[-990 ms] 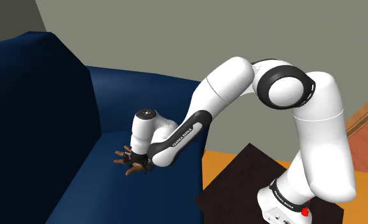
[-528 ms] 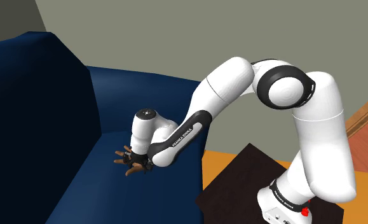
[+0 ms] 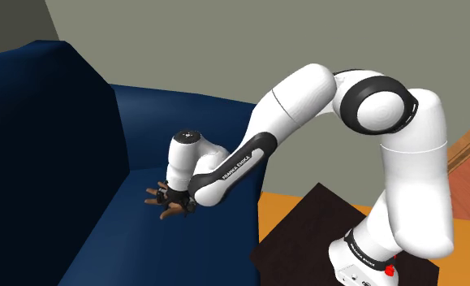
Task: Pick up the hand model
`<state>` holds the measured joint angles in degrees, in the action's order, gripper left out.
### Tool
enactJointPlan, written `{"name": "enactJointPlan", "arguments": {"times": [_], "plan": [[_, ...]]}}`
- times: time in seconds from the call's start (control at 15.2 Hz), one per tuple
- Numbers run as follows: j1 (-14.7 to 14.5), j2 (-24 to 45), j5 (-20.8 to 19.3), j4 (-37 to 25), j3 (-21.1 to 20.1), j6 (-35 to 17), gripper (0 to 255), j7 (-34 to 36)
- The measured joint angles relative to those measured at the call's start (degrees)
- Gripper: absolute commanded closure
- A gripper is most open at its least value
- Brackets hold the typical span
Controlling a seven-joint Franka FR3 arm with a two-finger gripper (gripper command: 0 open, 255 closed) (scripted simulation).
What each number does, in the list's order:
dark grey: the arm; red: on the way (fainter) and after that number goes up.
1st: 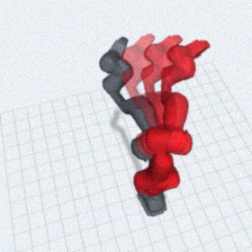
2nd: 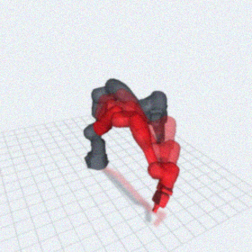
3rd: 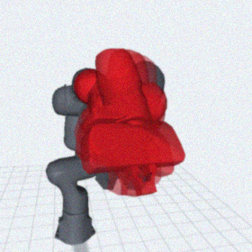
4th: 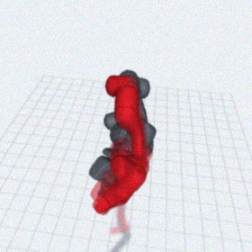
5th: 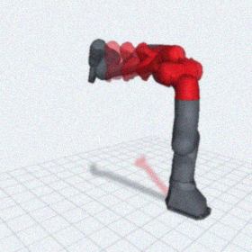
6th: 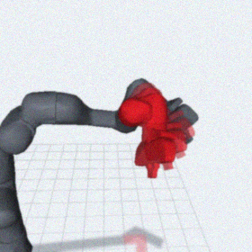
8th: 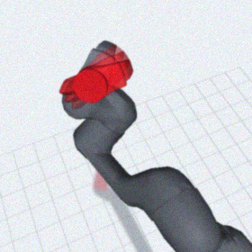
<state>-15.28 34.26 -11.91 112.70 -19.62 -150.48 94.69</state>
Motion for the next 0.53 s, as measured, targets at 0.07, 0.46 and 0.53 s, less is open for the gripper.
{"name": "enactJointPlan", "arguments": {"times": [0.07, 0.46, 0.53], "plan": [[0.36, -0.68, 0.30, 0.11, -0.29, 0.60, 255, -0.30], [1.33, -4.15, 1.78, 0.31, -1.71, 3.80, 255, -0.95], [1.34, -4.38, 1.92, 0.01, -1.83, 4.32, 255, -0.98]]}}
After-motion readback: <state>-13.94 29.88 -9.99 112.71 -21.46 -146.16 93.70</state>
